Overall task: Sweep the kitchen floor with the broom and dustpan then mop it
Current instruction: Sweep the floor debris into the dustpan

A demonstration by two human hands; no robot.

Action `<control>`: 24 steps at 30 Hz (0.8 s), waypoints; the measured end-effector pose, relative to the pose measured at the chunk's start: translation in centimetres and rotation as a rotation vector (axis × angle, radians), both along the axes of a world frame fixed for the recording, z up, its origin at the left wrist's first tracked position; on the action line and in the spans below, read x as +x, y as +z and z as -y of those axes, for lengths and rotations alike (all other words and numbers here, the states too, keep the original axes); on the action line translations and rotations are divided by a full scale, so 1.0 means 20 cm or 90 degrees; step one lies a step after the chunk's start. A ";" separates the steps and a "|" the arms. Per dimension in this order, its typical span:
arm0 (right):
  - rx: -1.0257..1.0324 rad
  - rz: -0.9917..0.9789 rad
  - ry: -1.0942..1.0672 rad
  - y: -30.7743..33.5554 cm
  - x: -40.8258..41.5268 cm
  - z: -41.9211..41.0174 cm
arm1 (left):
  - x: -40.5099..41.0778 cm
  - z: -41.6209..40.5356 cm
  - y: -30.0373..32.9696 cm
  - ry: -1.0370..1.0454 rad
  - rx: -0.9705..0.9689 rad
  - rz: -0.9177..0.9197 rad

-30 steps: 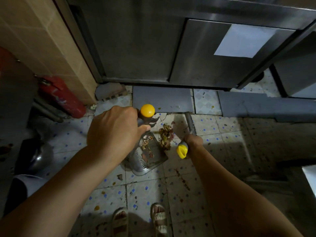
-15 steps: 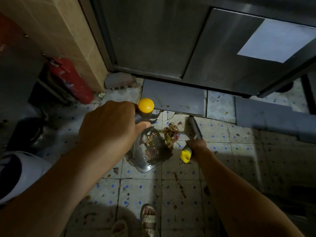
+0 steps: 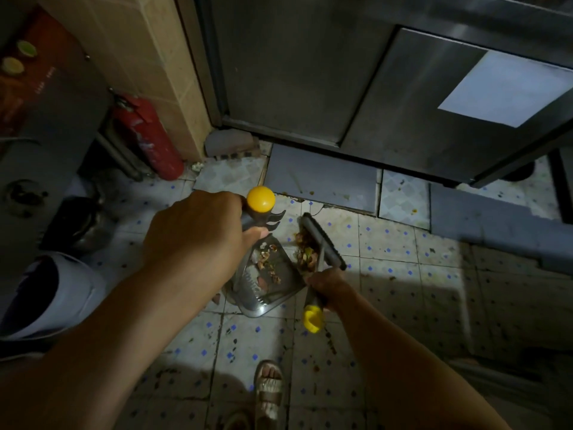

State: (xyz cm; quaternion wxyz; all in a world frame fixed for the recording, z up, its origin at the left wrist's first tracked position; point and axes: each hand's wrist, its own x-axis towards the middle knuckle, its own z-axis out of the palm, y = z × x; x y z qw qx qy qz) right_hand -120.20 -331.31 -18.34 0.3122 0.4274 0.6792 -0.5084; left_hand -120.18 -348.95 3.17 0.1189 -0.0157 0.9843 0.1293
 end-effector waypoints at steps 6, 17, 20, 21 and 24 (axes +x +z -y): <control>0.037 0.029 0.093 0.01 0.24 0.16 | 0.22 0.13 0.04 0.049 -0.045 0.020; 0.002 0.052 0.256 0.12 0.59 0.39 | 0.61 0.36 0.10 0.071 -0.023 -0.014; 0.000 0.038 0.303 0.18 0.66 0.41 | 0.68 0.41 0.11 0.078 -0.005 -0.025; 0.006 0.034 0.318 0.20 0.68 0.42 | 0.71 0.42 0.11 0.079 -0.001 -0.032; 0.003 0.018 0.312 0.24 0.73 0.43 | 0.78 0.44 0.11 0.067 0.012 -0.059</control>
